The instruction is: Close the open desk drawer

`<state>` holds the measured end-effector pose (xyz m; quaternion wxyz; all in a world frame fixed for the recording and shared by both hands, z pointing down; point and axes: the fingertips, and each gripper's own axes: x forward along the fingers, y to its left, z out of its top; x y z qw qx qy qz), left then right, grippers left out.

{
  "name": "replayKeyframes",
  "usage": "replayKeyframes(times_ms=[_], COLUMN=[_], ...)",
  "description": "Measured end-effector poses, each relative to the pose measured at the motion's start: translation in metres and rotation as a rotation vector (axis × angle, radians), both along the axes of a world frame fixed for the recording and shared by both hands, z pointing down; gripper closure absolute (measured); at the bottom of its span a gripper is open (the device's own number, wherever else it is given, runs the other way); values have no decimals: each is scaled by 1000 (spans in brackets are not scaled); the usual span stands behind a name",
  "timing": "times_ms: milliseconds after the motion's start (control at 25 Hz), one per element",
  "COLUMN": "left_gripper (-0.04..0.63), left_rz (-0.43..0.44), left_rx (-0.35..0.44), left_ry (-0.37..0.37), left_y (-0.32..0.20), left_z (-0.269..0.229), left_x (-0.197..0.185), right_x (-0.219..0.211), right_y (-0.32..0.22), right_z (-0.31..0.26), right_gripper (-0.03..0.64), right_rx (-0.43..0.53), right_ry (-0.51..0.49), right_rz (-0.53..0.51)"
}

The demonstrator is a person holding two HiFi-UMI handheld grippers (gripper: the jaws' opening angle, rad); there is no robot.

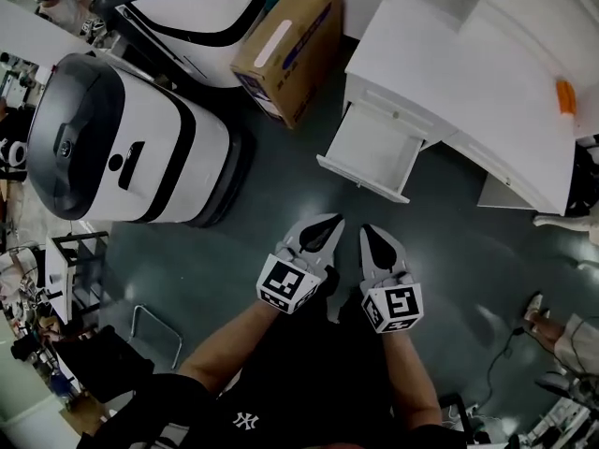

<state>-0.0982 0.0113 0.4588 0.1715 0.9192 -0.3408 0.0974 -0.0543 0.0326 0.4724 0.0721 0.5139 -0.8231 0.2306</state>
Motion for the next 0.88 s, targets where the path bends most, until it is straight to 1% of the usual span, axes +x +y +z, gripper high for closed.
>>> replayKeyframes(times_ms=[120,280,400,560,720,880], left_gripper=[595,595,595,595,595,595], left_rz=[-1,11,10,1,-3,0], left_rx=[-23,-47,-65,-95,-145,-186], left_ry=[-11,-26,-32,-37,-42,-61], left_y=[-14,-28,-38,-52,-61,-66], left_z=[26,70,103,152,205,260], left_x=[-4,-4,-3,2,11,22], right_x=[-2,-2,-4,4,18,25], right_y=[-16,-36,-45,-54,-63,-70], right_z=[27,68,105,167,239,302], right_gripper=[592,582,578,573,549,541], right_rx=[-39,-89,-127,-180,-261,-327], right_ry=[1,3,-13,-18,-15,-28], right_rz=[28,95,105,116,182,219])
